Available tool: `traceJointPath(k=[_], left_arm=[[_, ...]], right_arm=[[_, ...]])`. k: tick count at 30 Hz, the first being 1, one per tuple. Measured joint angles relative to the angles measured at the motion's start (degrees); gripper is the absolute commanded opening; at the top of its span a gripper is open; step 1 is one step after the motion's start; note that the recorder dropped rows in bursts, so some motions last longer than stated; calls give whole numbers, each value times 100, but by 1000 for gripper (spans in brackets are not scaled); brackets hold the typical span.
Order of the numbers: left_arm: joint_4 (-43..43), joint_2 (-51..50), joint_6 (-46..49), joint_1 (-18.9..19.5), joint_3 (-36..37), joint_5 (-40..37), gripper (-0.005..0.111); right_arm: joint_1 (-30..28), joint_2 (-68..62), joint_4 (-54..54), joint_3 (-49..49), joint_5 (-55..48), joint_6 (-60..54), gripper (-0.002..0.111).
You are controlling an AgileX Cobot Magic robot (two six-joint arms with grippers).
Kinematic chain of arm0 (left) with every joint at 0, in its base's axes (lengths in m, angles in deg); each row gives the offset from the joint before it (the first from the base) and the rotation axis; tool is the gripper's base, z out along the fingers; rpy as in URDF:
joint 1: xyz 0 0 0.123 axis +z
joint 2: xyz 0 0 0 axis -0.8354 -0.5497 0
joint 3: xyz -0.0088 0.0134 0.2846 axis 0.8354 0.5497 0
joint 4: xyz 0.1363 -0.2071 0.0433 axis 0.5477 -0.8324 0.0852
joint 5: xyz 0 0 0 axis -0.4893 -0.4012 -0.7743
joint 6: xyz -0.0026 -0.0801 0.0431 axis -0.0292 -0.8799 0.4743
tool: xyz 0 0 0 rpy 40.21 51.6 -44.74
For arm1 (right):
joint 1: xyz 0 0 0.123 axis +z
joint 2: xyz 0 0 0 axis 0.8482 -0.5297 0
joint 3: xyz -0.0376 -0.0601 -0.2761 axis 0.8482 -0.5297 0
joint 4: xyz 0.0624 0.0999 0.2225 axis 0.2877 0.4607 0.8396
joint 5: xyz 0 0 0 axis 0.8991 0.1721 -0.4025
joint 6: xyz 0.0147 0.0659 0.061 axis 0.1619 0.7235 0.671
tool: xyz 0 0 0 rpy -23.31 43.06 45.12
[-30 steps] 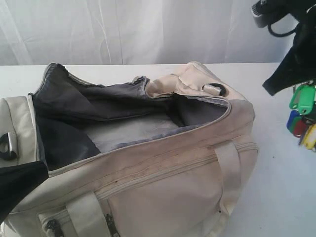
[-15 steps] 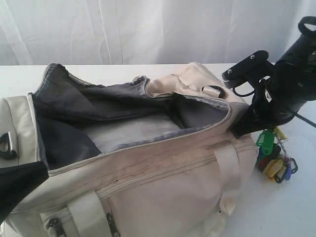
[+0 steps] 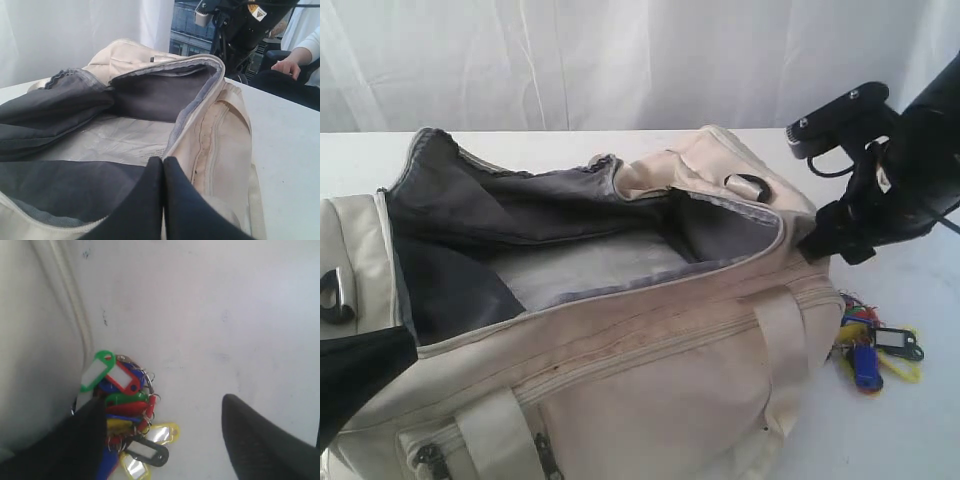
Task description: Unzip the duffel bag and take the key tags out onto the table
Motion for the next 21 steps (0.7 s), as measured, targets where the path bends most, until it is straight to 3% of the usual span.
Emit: traceJointPath(k=[12,21], left_arm=[[-137,0,39,0,0,-10,0],[-1517,0,1276,0,0,354,0]], right_arm=[[0,2008,331,-9,545,96,62],[0,3427,618,-234,744,120,37]])
